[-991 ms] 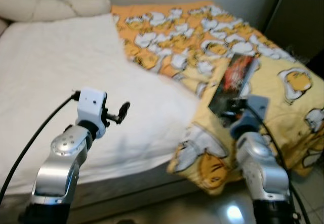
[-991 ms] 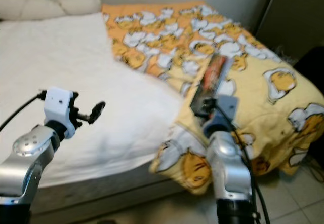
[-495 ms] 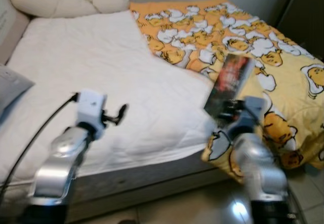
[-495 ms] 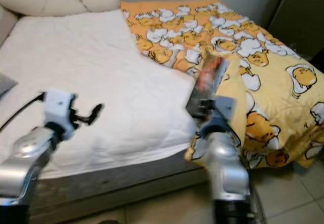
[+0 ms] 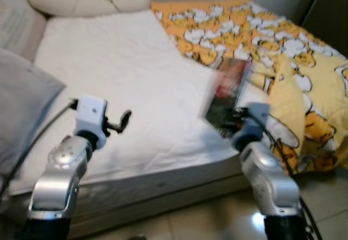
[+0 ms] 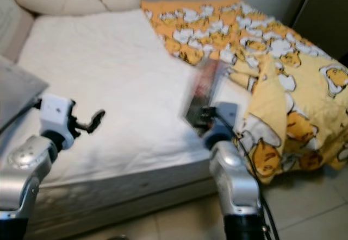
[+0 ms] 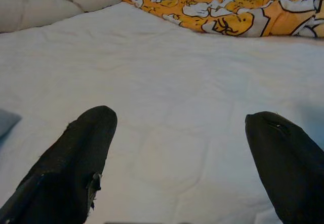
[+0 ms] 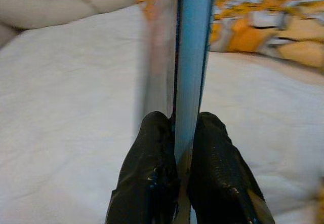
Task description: Clean up the room
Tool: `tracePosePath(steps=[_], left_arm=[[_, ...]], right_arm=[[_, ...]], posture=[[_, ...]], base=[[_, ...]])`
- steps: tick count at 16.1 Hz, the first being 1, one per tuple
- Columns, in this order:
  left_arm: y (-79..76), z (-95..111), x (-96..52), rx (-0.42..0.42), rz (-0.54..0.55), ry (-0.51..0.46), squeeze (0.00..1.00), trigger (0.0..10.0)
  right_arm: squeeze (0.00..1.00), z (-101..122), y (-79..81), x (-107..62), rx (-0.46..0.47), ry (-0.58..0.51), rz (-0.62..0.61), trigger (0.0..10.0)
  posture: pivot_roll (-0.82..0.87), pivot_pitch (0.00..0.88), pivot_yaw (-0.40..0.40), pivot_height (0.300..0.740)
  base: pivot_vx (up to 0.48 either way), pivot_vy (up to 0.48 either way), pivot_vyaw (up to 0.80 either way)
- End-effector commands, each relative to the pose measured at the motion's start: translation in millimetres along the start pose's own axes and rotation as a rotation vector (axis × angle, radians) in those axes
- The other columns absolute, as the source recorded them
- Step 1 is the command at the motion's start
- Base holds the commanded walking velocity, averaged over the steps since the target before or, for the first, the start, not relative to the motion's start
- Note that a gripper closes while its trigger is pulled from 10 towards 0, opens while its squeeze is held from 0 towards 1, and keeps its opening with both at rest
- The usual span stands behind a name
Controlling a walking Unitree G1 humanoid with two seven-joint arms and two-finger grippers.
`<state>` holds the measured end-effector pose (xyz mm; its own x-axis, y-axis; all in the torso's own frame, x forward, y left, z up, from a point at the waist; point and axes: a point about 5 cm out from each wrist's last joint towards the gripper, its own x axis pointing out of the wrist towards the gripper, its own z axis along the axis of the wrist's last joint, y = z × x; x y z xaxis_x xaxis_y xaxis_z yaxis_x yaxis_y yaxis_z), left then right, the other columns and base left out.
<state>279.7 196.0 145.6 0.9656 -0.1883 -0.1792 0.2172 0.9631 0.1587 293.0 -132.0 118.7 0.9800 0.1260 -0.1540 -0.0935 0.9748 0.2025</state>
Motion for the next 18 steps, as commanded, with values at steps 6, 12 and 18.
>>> tracePosePath(steps=[6, 12, 18], left_arm=[[-5.0, 2.2, 4.1, -0.003, 0.003, -0.015, 0.00, 10.0], [-10.0, 10.7, 6.6, -0.001, -0.006, -0.068, 0.00, 10.0], [-10.5, 11.4, 8.1, -0.012, 0.002, -0.070, 0.00, 10.0]], right_arm=[[0.00, 9.9, -9.7, -0.4, -0.008, -0.031, -0.035, 10.0], [0.00, 12.5, -12.8, 1.2, -0.007, -0.039, -0.053, 10.0], [0.00, 11.2, -13.9, 1.8, -0.027, -0.024, -0.052, 10.0]], posture=[[0.05, 0.000, 0.008, 0.740], [0.05, 0.000, 0.001, 0.740], [0.06, 0.000, -0.001, 0.740]], base=[[0.000, 0.309, 0.00], [0.000, 0.000, 0.00], [0.234, 0.000, 0.00]])
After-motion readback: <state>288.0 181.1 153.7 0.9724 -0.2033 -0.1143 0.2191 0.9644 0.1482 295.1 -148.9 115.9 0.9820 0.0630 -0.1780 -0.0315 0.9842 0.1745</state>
